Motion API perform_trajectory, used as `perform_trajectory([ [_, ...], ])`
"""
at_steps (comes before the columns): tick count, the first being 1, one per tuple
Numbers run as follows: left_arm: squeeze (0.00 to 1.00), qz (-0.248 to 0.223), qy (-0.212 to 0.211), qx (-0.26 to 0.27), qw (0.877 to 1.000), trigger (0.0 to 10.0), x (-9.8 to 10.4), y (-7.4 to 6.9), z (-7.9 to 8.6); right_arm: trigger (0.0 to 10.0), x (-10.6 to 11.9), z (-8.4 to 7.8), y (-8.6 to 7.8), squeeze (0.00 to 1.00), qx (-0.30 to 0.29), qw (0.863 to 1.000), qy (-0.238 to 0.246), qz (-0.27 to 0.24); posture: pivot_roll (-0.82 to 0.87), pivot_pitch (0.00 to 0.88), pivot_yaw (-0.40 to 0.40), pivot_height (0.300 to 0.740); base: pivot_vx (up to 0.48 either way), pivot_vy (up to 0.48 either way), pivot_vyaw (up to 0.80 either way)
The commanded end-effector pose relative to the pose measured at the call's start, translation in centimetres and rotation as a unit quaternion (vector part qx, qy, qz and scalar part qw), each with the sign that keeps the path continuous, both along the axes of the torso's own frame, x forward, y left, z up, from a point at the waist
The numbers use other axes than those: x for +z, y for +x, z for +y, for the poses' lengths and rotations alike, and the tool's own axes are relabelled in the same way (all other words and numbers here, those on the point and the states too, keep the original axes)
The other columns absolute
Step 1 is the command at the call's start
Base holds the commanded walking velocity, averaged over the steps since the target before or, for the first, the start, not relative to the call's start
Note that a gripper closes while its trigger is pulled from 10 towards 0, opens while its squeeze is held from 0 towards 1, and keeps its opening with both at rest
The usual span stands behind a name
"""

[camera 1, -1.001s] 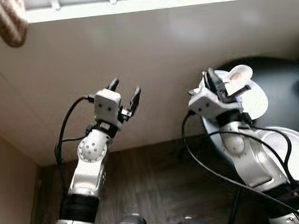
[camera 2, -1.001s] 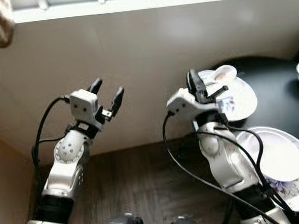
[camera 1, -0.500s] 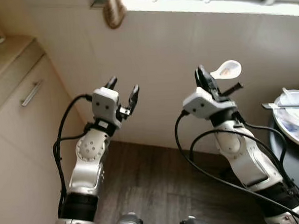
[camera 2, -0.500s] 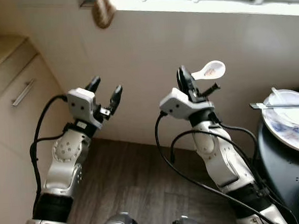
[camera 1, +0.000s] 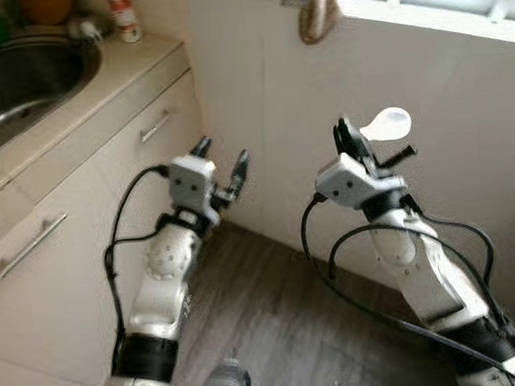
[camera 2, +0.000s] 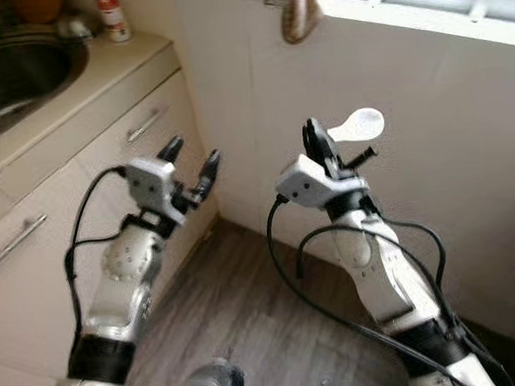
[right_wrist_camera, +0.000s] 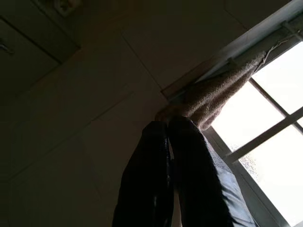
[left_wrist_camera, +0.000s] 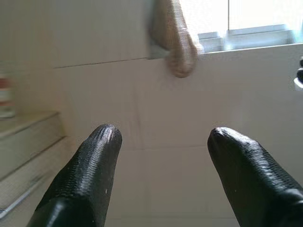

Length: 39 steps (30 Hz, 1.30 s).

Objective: Kitchen organization

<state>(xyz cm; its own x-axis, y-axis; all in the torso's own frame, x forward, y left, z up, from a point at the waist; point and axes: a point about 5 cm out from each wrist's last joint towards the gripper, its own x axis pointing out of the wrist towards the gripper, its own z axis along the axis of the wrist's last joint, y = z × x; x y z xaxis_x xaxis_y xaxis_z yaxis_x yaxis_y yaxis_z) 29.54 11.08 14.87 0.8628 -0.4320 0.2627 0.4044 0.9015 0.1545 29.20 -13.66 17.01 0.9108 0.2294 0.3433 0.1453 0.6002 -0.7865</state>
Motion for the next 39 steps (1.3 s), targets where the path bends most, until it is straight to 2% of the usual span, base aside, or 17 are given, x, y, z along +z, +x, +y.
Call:
perform_trajectory([
  [1,0.00,-0.008,0.007,0.012,1.000,10.0,0.2,0.1,0.7,10.0,0.4,0.4,0.0,0.00,0.014,1.000,0.007,-0.006,0.10,0.000,-0.041,0.740,0.000,0.000,0.80],
  [19,0.00,-0.022,0.001,0.020,1.000,10.0,0.6,0.1,0.9,10.0,0.5,0.9,0.2,0.00,0.026,0.999,0.015,-0.014,0.12,0.000,-0.039,0.740,0.000,0.000,0.80],
  [26,0.00,-0.026,-0.001,0.023,0.999,10.0,0.6,0.1,1.0,10.0,0.8,1.8,0.2,0.00,0.053,0.998,0.014,-0.022,0.12,0.000,-0.041,0.740,0.000,0.000,0.80],
  [39,0.00,-0.034,-0.005,0.030,0.999,10.0,0.9,0.2,1.3,10.0,1.2,2.0,0.1,0.00,0.070,0.997,0.018,-0.036,0.12,0.000,-0.040,0.740,0.000,0.000,0.80],
])
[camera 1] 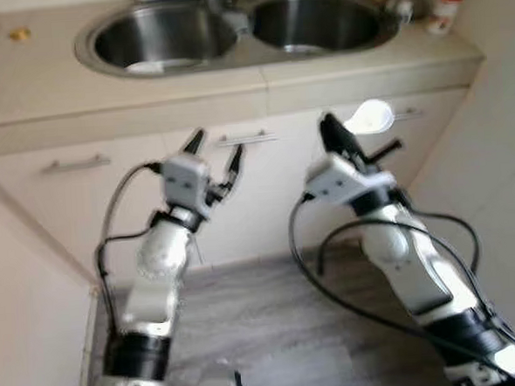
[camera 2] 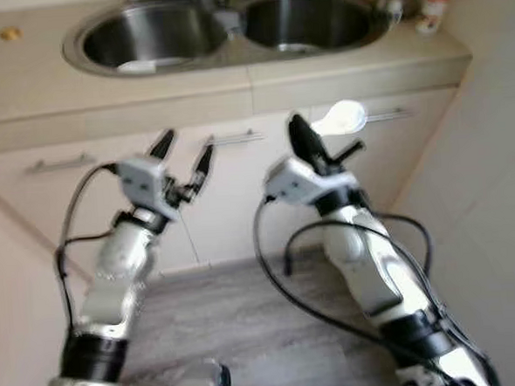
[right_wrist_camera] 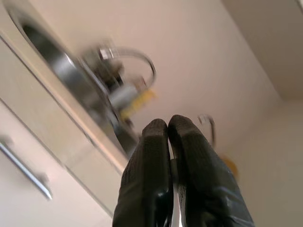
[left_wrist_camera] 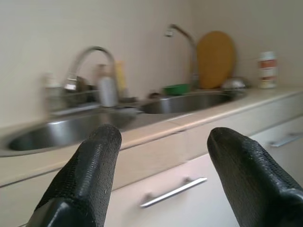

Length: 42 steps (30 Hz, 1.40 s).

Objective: Kitchen organization

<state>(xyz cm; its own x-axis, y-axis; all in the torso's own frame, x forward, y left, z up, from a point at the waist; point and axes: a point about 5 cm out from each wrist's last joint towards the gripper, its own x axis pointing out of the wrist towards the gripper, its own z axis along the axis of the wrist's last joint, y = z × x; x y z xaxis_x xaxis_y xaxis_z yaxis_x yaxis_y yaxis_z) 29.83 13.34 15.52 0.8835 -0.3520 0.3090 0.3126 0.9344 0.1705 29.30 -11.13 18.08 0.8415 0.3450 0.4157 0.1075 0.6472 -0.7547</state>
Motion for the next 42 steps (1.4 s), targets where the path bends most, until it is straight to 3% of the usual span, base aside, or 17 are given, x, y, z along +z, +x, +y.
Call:
perform_trajectory([
  [1,0.00,-0.011,-0.004,-0.015,1.000,10.0,0.4,-0.1,-0.9,10.0,0.2,-0.5,-0.1,0.00,0.001,1.000,0.006,-0.004,0.12,0.000,-0.040,0.740,0.000,0.000,0.80],
  [11,0.00,-0.018,-0.004,-0.014,1.000,10.0,0.6,0.0,-0.8,10.0,1.5,-0.6,-0.1,0.00,0.031,0.997,0.065,-0.024,0.13,0.000,-0.038,0.740,0.260,0.000,0.24],
  [24,0.00,-0.026,-0.001,-0.016,1.000,10.0,0.9,0.0,-0.9,10.0,2.6,0.3,0.4,0.00,0.051,0.996,0.061,-0.051,0.13,0.000,-0.038,0.740,0.369,0.000,0.00],
  [29,0.00,-0.027,0.000,-0.018,0.999,10.0,0.9,-0.1,-0.9,10.0,3.0,0.5,0.5,0.00,0.049,0.995,0.061,-0.059,0.13,0.000,-0.036,0.740,0.370,0.000,0.76],
  [32,0.00,-0.028,0.001,-0.018,0.999,10.0,0.9,-0.1,-1.0,10.0,3.3,0.5,0.5,0.00,0.058,0.993,0.084,-0.062,0.13,0.000,-0.038,0.740,0.371,0.000,0.53],
  [42,0.00,-0.029,0.000,-0.018,0.999,10.0,0.9,-0.1,-1.1,10.0,4.1,0.4,1.0,0.00,0.057,0.992,0.084,-0.078,0.13,0.000,-0.041,0.740,0.371,0.000,0.00],
])
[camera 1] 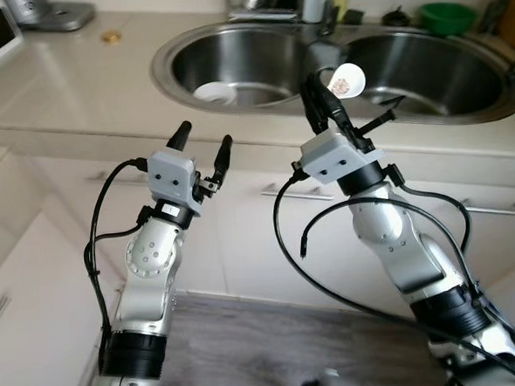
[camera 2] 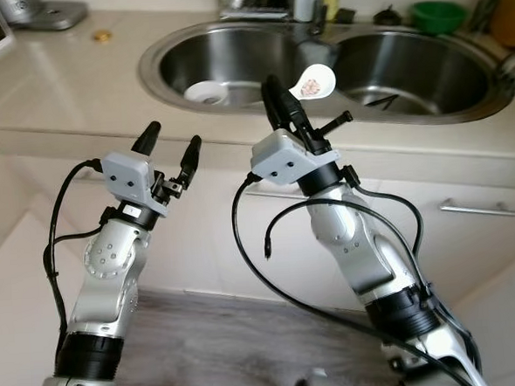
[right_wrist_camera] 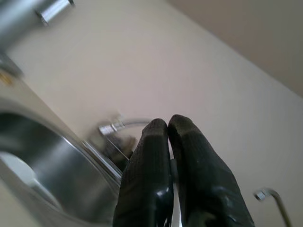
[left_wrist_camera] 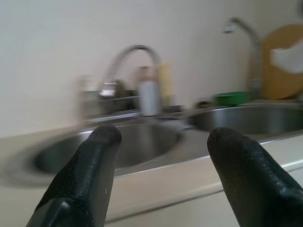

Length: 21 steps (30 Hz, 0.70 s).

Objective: Kitchen organization

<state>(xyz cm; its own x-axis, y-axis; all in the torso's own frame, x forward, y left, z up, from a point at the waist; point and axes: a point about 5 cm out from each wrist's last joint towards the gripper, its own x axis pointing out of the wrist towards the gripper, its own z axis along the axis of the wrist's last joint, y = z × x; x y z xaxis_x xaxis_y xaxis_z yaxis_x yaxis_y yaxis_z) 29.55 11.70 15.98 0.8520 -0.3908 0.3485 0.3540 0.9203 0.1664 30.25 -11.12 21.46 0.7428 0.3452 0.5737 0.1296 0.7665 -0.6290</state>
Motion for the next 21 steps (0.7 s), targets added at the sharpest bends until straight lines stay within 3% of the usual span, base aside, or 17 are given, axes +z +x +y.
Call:
perform_trajectory([
  [1,0.00,-0.011,0.008,0.008,1.000,10.0,0.5,0.2,0.6,10.0,0.9,0.4,0.1,0.00,0.009,1.000,0.008,-0.015,0.13,0.000,-0.042,0.740,0.368,0.000,0.00],
  [13,0.00,-0.011,0.008,0.008,1.000,10.0,0.5,0.2,0.5,10.0,1.0,0.8,0.8,0.00,0.011,1.000,0.008,-0.014,0.14,0.000,-0.045,0.740,0.370,0.000,0.00],
  [17,0.00,-0.013,0.008,0.009,1.000,10.0,0.5,0.2,0.5,10.0,0.9,0.2,1.4,0.00,-0.008,1.000,0.014,-0.003,0.14,0.000,-0.045,0.740,0.365,0.000,0.00],
  [21,0.00,-0.015,0.007,0.012,1.000,10.0,0.6,0.2,0.6,10.0,0.6,-1.6,2.6,0.00,-0.052,0.997,0.043,0.023,0.15,0.000,-0.048,0.740,0.347,0.000,0.00],
])
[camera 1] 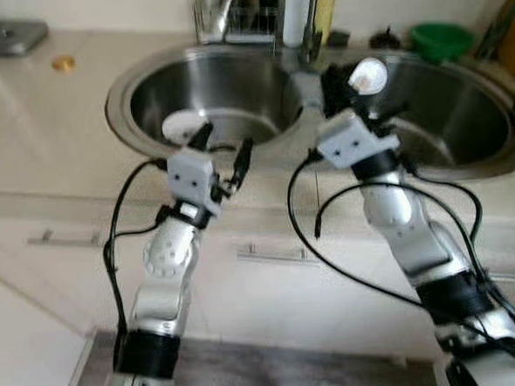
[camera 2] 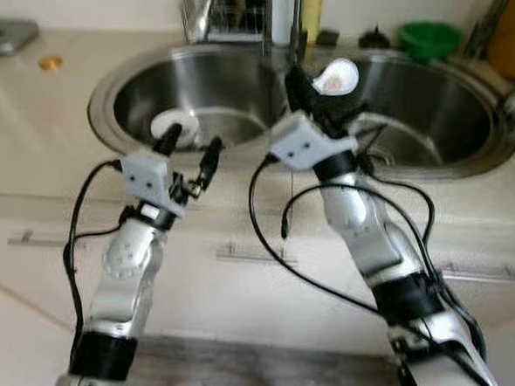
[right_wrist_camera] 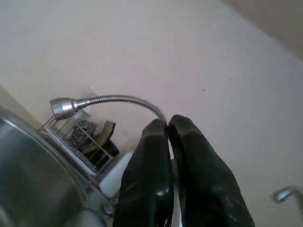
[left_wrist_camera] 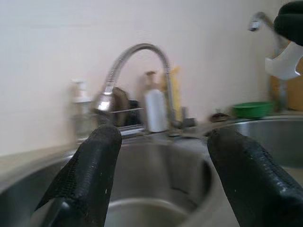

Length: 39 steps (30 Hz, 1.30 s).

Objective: Kitchen organization

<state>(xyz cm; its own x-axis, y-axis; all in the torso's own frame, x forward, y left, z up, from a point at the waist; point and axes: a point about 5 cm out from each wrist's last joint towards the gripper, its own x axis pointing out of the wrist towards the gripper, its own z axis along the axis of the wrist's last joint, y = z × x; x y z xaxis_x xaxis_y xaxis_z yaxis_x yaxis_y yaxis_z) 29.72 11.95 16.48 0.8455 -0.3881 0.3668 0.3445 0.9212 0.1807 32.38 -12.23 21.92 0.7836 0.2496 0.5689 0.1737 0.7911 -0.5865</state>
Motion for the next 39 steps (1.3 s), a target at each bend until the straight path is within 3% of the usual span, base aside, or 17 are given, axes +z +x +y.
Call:
perform_trajectory([
  [1,0.00,-0.004,0.003,0.010,1.000,10.0,0.2,0.1,0.4,10.0,-0.1,-1.6,1.0,0.00,-0.037,0.999,0.031,0.024,0.15,0.000,-0.048,0.740,0.304,0.000,0.00],
  [3,0.00,-0.005,0.003,0.010,1.000,10.0,0.2,0.1,0.4,10.0,-0.2,-2.1,1.2,0.00,-0.050,0.997,0.040,0.031,0.15,0.000,-0.048,0.740,0.289,0.000,0.00],
  [5,0.00,-0.004,0.003,0.014,1.000,10.0,0.2,0.1,0.4,10.0,-0.8,-4.2,2.2,0.00,-0.107,0.989,0.076,0.068,0.15,0.000,-0.048,0.740,0.000,0.000,0.00],
  [6,0.00,-0.004,0.003,0.014,1.000,10.0,0.2,0.1,0.4,10.0,-0.8,-4.2,2.2,0.00,-0.107,0.989,0.076,0.068,0.15,0.000,-0.048,0.740,0.000,0.000,0.00],
  [8,0.00,-0.006,0.003,0.014,1.000,10.0,0.1,0.1,0.3,10.0,-2.6,-7.5,3.0,0.00,-0.179,0.957,0.184,0.139,0.16,0.000,-0.054,0.740,0.000,0.000,0.00],
  [10,0.00,-0.006,0.003,0.014,1.000,10.0,0.1,0.1,0.3,10.0,-2.9,-7.9,3.0,0.00,-0.189,0.951,0.197,0.146,0.16,0.000,-0.054,0.740,0.000,0.000,0.00],
  [11,0.00,-0.007,0.003,0.014,1.000,10.0,0.1,0.1,0.3,10.0,-3.6,-8.9,3.0,0.00,-0.213,0.939,0.213,0.165,0.16,0.000,-0.056,0.740,0.000,0.000,0.00],
  [12,0.00,-0.007,0.003,0.014,1.000,10.0,0.1,0.1,0.3,10.0,-3.6,-8.9,3.0,0.00,-0.213,0.939,0.213,0.165,0.16,0.000,-0.056,0.740,0.000,0.000,0.00],
  [13,0.00,-0.007,0.003,0.015,1.000,10.0,0.1,0.1,0.3,10.0,-4.0,-9.7,2.9,1.00,-0.222,0.930,0.240,0.167,0.16,0.000,-0.056,0.740,0.000,0.000,0.00],
  [18,0.00,-0.007,0.003,0.015,1.000,10.0,0.1,0.0,0.3,10.0,-4.7,-9.8,2.6,1.00,-0.185,0.918,0.295,0.187,0.16,0.000,-0.057,0.740,0.000,0.000,0.00],
  [29,0.00,-0.005,0.004,0.014,1.000,10.0,0.1,0.1,0.3,10.0,-4.4,-9.2,2.6,1.00,-0.166,0.918,0.308,0.184,0.15,0.000,-0.053,0.740,0.000,0.000,0.00],
  [36,0.00,-0.004,-0.007,0.006,1.000,10.0,0.2,0.0,0.2,10.0,-3.5,-8.9,2.3,1.00,-0.163,0.926,0.303,0.155,0.15,0.000,-0.052,0.740,0.000,0.000,0.00],
  [38,0.00,0.001,-0.010,0.003,1.000,10.0,0.1,0.0,0.1,10.0,-2.9,-8.3,2.2,1.00,-0.146,0.936,0.289,0.139,0.15,0.000,-0.049,0.740,0.000,0.000,0.00],
  [39,0.00,0.006,-0.015,0.000,1.000,10.0,0.1,0.1,0.1,10.0,-2.4,-7.6,2.0,0.00,-0.135,0.946,0.268,0.124,0.15,0.000,-0.049,0.740,0.000,0.480,0.00],
])
